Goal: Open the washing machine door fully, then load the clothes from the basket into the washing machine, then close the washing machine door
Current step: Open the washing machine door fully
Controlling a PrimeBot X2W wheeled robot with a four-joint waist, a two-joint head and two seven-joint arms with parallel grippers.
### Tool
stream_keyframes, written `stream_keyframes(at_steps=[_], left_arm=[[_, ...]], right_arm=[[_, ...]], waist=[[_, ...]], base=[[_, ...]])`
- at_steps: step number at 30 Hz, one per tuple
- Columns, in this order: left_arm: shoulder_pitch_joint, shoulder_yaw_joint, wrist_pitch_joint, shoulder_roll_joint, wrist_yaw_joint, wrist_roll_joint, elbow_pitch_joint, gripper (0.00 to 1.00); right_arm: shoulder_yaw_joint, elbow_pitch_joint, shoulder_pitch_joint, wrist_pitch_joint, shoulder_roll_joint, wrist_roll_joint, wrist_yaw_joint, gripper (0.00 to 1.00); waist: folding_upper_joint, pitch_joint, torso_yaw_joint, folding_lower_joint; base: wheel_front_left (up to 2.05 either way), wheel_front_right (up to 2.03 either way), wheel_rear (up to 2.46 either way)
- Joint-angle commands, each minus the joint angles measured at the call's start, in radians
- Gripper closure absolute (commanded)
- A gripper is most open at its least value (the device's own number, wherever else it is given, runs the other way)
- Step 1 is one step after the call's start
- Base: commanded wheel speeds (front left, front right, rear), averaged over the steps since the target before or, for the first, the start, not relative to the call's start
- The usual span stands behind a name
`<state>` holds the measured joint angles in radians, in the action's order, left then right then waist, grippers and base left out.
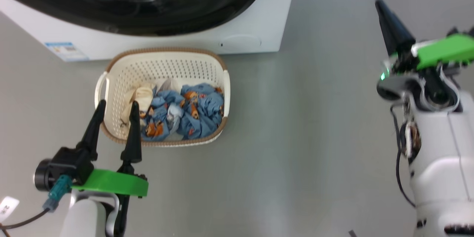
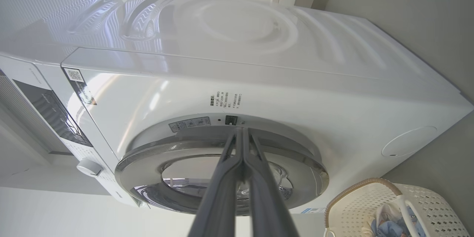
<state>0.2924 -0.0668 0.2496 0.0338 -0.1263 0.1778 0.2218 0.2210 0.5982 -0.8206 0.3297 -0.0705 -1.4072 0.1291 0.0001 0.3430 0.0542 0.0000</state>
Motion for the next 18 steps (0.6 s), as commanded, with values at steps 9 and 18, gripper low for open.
stream_keyframes(at_steps=[9, 18], left_arm=[[0.08, -0.004, 0.012, 0.017, 0.007, 0.025, -0.049, 0.0], [0.116, -0.032, 0.012, 0.017, 0.01, 0.04, -0.055, 0.0]], right_arm=[[-0.034, 0.089, -0.282, 0.156, -0.002, -0.072, 0.002, 1.0], [-0.082, 0.187, -0.488, 0.203, 0.001, -0.045, 0.002, 1.0]], waist=[[-0.0001, 0.144, 0.062, 0.0], [-0.0001, 0.194, 0.089, 0.0]], base=[[0.0, 0.0, 0.0], [0.0, 0.0, 0.0]])
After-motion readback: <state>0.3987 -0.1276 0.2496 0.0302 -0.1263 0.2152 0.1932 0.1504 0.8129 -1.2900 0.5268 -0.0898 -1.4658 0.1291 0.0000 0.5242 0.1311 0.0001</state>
